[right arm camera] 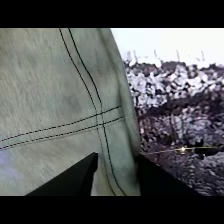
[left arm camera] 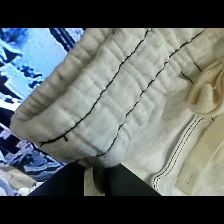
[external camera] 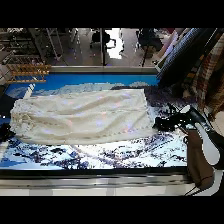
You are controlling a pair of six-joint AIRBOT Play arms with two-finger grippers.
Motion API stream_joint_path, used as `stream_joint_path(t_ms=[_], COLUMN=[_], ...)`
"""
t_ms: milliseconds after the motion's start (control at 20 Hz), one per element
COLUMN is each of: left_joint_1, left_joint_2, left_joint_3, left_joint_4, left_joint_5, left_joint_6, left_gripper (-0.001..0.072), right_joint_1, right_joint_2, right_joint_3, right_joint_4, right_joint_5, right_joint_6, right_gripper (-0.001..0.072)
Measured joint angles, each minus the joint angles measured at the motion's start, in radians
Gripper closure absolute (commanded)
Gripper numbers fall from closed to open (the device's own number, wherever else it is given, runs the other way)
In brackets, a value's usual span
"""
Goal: Fold the clothes and pants, and hang the long-sleeved shirts on hangers.
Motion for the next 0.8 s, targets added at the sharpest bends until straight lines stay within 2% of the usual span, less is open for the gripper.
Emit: stream_joint_path(t_ms=[50,100,400,500,550,650,800], left_joint_1=[0.000,0.002,0.011,0.011,0.012,0.012,0.017], left_joint_2=[-0.001,0.000,0.032,0.039,0.041,0.044,0.045], left_joint_3=[0.000,0.000,-0.002,-0.001,-0.001,-0.001,0.019], left_joint_4=[0.000,0.000,0.014,0.008,0.003,-0.008,-0.061], left_joint_5=[0.001,0.004,0.020,0.023,0.025,0.034,0.073], left_joint_6=[0.000,0.000,0.028,0.031,0.032,0.034,0.035], left_gripper=[0.0665,0.0686,0.0686,0.0686,0.0687,0.0687,0.0689], right_joint_1=[0.000,-0.006,-0.062,-0.066,-0.063,-0.053,-0.034], right_joint_2=[0.004,0.008,0.043,0.050,0.050,0.049,0.050], right_joint_3=[-0.001,-0.003,-0.048,-0.089,-0.106,-0.130,-0.117], right_joint_4=[-0.008,-0.018,-0.056,0.002,0.036,0.104,0.241], right_joint_5=[0.026,0.052,0.130,0.113,0.082,-0.012,-0.096], right_joint_6=[-0.003,-0.003,0.001,-0.003,-0.011,-0.021,-0.045], right_gripper=[0.0197,0.0197,0.0208,0.0315,0.0411,0.0686,0.0684])
